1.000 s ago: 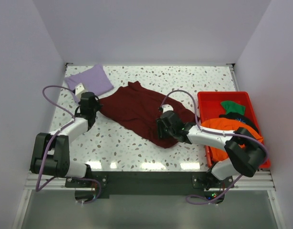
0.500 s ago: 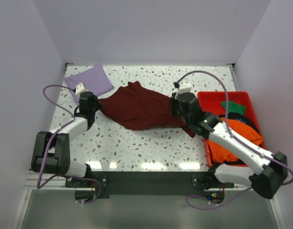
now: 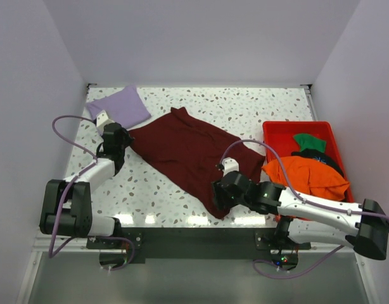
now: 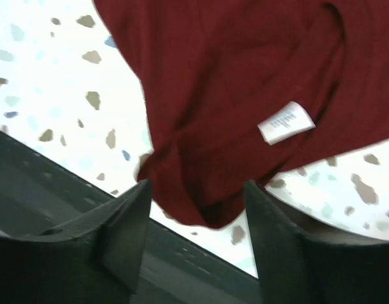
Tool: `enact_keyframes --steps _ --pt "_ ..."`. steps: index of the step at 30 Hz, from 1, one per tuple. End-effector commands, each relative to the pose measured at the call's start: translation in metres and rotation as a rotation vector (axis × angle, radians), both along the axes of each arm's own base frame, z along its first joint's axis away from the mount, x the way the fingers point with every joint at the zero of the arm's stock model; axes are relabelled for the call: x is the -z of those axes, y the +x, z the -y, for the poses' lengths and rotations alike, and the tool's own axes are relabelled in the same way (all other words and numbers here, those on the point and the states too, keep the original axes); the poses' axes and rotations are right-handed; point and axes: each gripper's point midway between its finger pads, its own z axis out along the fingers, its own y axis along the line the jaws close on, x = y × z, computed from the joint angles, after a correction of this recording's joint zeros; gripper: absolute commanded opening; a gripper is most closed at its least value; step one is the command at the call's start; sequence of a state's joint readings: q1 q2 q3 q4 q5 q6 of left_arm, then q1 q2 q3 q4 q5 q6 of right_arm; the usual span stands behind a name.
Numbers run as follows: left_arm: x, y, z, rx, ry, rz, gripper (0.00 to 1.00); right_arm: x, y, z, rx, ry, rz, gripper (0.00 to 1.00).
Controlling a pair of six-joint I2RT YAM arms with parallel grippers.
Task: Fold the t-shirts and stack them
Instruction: Flatten the tshirt out
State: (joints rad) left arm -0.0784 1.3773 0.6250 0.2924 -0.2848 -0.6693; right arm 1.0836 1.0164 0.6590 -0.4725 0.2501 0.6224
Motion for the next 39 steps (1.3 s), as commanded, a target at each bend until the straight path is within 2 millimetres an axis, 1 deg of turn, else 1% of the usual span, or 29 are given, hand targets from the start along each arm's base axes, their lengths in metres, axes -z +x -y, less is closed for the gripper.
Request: enact_keyframes --steps 1,2,4,6,7,8,10,11,13,14,15,17,19,20,21,22,23,26,27,28,29,30,33,35,36,38,39 --pt "-0.014 0.007 -0.003 -0.006 -0.003 0.065 0.00 -0.029 0.013 0.010 0.148 0.030 0.069 0.65" --pt "-0.014 0.007 -0.002 -0.004 -0.003 0.065 0.00 -0.035 0.020 0.007 0.160 0.051 0.102 0.67" --pt "-0.015 0.007 -0.001 0.002 -0.004 0.070 0.00 -0.038 0.026 0.003 0.169 0.072 0.134 0.69" --pt "-0.015 0.007 0.000 0.006 -0.006 0.073 0.00 -0.035 0.036 -0.002 0.196 0.061 0.156 0.69" --pt "-0.014 0.007 0.000 0.008 -0.007 0.072 0.00 -0.032 0.038 -0.003 0.207 0.049 0.158 0.69" --pt "-0.016 0.008 0.001 0.012 -0.008 0.077 0.00 -0.021 0.041 -0.003 0.221 0.012 0.151 0.69" --pt "-0.014 0.008 0.003 0.024 -0.015 0.076 0.00 -0.014 0.047 -0.002 0.249 -0.017 0.156 0.68" --pt "-0.014 0.009 0.004 0.028 -0.015 0.077 0.00 -0.010 0.047 -0.005 0.248 -0.019 0.148 0.68" --pt "-0.013 0.009 0.005 0.033 -0.017 0.075 0.00 -0.004 0.045 -0.009 0.236 -0.009 0.134 0.67" --pt "-0.013 0.009 0.005 0.036 -0.018 0.077 0.00 -0.005 0.045 -0.014 0.232 0.012 0.133 0.66" --pt "-0.012 0.010 0.006 0.038 -0.019 0.075 0.00 -0.002 0.045 -0.014 0.231 0.014 0.128 0.66" --pt "-0.010 0.011 0.006 0.038 -0.021 0.071 0.00 0.000 0.048 -0.012 0.248 0.006 0.141 0.65" --pt "-0.010 0.011 0.008 0.048 -0.025 0.072 0.00 0.001 0.054 -0.005 0.267 -0.013 0.168 0.63" --pt "-0.009 0.012 0.009 0.052 -0.027 0.072 0.00 -0.001 0.064 -0.004 0.289 0.020 0.166 0.64" --pt "-0.008 0.013 0.010 0.058 -0.030 0.070 0.00 0.002 0.066 -0.002 0.284 0.050 0.142 0.63" --pt "-0.009 0.013 0.011 0.062 -0.031 0.071 0.00 0.004 0.064 -0.008 0.254 0.093 0.105 0.63" --pt "-0.008 0.013 0.011 0.066 -0.031 0.068 0.00 0.000 0.076 -0.005 0.284 0.131 0.121 0.62" --pt "-0.007 0.013 0.011 0.064 -0.032 0.068 0.00 0.007 0.088 0.007 0.302 0.089 0.140 0.61" --pt "-0.008 0.013 0.011 0.066 -0.031 0.071 0.00 0.007 0.092 0.008 0.303 0.087 0.145 0.61" --pt "-0.008 0.013 0.011 0.066 -0.032 0.071 0.00 0.011 0.096 0.007 0.291 0.078 0.147 0.60" --pt "-0.008 0.013 0.012 0.068 -0.031 0.071 0.00 0.009 0.102 0.005 0.290 0.099 0.156 0.60" --pt "-0.007 0.013 0.012 0.069 -0.031 0.068 0.00 0.007 0.105 0.001 0.283 0.107 0.164 0.59" --pt "-0.006 0.013 0.011 0.068 -0.029 0.066 0.00 0.010 0.112 -0.008 0.248 0.092 0.170 0.57" --pt "-0.006 0.013 0.011 0.068 -0.029 0.066 0.00 0.016 0.116 -0.014 0.224 0.077 0.172 0.57" --pt "-0.006 0.013 0.011 0.069 -0.028 0.066 0.00 0.015 0.119 -0.016 0.224 0.075 0.174 0.56" --pt "-0.005 0.013 0.012 0.070 -0.030 0.063 0.00 0.021 0.123 -0.018 0.215 0.060 0.172 0.56" --pt "-0.004 0.013 0.012 0.072 -0.029 0.062 0.00 0.027 0.124 -0.021 0.200 0.055 0.155 0.55"
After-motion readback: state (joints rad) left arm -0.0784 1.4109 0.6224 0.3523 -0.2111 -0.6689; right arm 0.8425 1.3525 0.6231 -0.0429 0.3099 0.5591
